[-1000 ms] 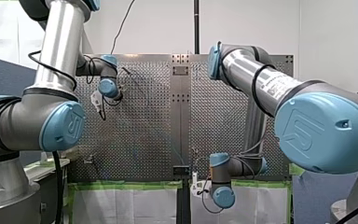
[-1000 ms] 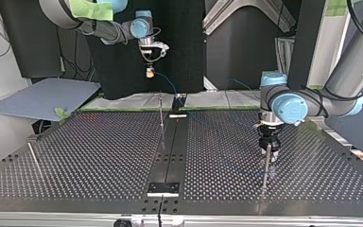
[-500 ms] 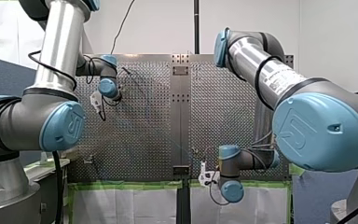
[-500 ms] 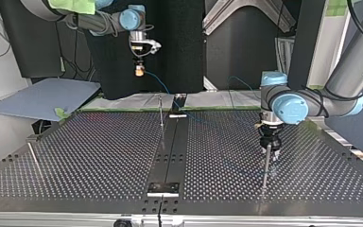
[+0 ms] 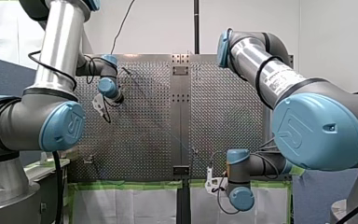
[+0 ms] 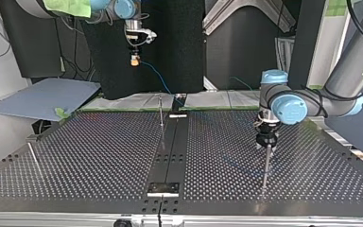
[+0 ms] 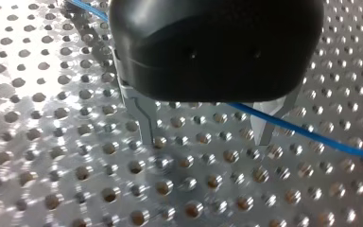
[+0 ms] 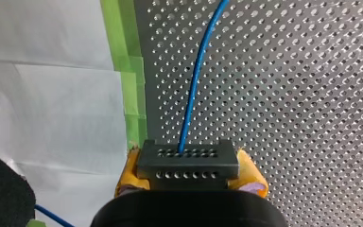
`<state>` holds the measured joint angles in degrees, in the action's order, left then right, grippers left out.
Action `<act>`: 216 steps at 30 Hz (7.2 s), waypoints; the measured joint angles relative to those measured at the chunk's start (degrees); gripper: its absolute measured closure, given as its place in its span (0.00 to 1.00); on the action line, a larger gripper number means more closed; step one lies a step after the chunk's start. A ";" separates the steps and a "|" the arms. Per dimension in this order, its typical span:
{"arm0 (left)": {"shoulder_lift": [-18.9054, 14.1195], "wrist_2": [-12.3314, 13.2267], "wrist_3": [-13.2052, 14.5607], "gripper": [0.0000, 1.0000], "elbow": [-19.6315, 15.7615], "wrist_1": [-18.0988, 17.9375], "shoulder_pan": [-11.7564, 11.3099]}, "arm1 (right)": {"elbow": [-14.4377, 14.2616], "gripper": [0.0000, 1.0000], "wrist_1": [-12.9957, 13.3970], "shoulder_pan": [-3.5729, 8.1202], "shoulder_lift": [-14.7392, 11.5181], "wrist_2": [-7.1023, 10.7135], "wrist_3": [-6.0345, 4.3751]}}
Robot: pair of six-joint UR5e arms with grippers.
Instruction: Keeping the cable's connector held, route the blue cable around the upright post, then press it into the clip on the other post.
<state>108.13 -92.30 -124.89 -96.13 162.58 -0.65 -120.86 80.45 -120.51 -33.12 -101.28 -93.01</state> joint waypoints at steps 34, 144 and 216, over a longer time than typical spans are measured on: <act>-1.30 3.14 -20.10 0.02 -2.45 8.57 -3.27 | -0.34 1.00 1.42 1.20 0.00 0.51 0.63; -25.85 4.46 -22.35 0.02 -16.71 7.13 -4.02 | 0.33 1.00 3.35 0.99 0.01 4.11 -0.26; -29.16 -12.49 13.05 0.02 -2.14 23.31 8.54 | 0.83 1.00 2.97 0.93 0.01 4.68 -0.26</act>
<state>78.97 -104.79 -111.84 -98.27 185.89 7.89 -120.03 83.41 -119.58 -33.11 -96.60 -93.27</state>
